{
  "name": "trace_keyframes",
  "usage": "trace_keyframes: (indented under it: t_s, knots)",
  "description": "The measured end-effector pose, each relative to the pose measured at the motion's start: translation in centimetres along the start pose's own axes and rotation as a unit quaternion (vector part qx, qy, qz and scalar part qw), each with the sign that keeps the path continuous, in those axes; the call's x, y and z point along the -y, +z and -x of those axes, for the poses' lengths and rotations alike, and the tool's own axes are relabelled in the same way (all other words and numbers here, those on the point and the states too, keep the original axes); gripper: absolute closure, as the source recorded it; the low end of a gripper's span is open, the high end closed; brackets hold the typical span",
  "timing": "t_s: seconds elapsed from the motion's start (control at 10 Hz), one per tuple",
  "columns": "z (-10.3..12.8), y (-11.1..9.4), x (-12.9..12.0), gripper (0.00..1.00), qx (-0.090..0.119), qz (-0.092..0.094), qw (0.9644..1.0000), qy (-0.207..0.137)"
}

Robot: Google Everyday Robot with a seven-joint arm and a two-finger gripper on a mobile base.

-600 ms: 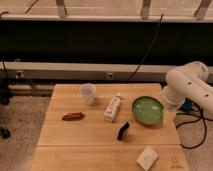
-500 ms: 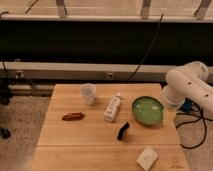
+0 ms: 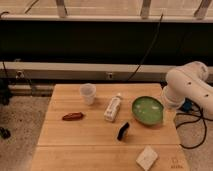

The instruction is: Knock the eraser over

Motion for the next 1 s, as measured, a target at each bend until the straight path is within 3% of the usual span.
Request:
trace_keyframes:
  t_s: [1.0]
  knots:
    - [0.3, 1.6, -0.8, 0.20, 0.001, 0.009, 0.9999, -0.008]
